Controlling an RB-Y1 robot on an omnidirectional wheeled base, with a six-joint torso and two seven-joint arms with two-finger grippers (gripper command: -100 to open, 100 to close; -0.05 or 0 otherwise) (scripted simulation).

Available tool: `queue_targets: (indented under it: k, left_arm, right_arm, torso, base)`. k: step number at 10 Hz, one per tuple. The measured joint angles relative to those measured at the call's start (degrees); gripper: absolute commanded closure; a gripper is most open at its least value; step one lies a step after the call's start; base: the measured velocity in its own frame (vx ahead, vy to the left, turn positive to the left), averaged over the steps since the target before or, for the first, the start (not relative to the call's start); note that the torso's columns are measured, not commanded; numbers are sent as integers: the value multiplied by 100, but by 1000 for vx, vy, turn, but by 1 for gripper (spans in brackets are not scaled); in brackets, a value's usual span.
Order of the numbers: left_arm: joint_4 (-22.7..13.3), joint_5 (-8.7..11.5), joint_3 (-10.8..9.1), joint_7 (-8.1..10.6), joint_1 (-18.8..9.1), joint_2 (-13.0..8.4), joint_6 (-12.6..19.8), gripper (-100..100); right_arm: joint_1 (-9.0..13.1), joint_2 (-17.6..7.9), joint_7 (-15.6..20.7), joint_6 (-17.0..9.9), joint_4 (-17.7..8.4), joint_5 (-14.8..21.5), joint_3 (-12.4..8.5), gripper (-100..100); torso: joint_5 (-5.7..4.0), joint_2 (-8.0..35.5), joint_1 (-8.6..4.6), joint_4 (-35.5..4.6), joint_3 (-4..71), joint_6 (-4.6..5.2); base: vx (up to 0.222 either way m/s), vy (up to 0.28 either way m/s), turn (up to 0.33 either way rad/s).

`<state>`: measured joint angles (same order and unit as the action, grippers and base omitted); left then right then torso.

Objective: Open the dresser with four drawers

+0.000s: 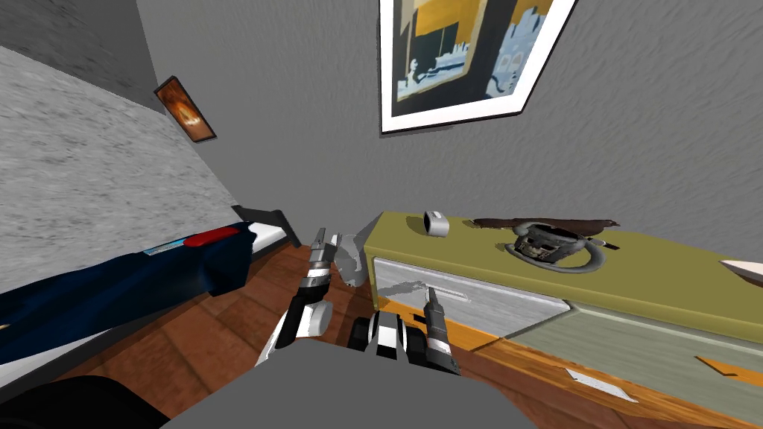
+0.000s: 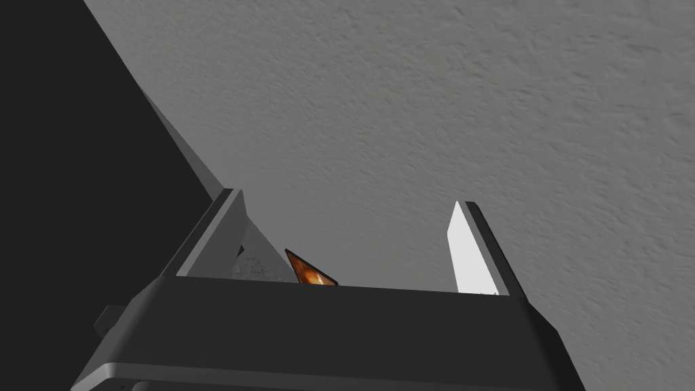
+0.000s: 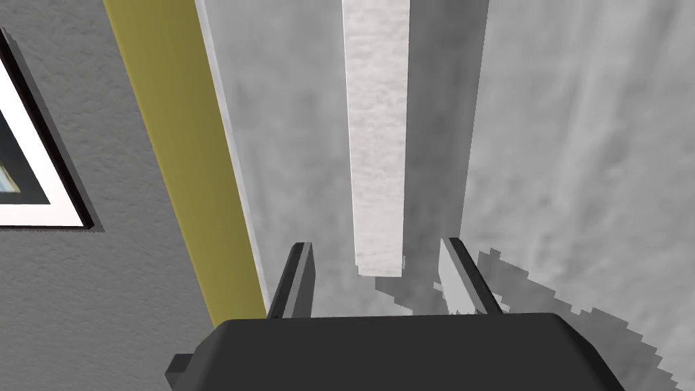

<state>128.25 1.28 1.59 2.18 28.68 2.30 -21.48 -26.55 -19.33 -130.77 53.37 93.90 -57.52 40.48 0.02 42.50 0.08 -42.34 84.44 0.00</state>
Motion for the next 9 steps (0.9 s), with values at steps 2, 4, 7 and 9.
queue_targets:
  k: [2,4,7,9]
  left_arm:
    - [0,0,1,0,-3,1,0,0]
    - [-1,0,1,0,-3,1,1,0]
    - [1,0,0,0,2,0,0,0]
    - [1,0,0,0,3,0,-1,0]
  right_arm:
    - [-52,-21,28,-6,79,17,36,100]
    - [-108,-42,43,6,137,42,79,100]
    - [-105,-16,65,-29,114,12,57,-100]
    - [-84,19,87,-66,78,-20,33,-100]
  torso:
    - [-1,27,-9,-8,-17,0]
    - [-2,-14,-2,3,8,0]
    - [-4,-94,-15,27,60,0]
    - [-1,-37,-2,10,22,0]
  base:
    - [-202,-2,-24]
    - [-154,27,-16]
    - [133,0,16]
    - [148,12,12]
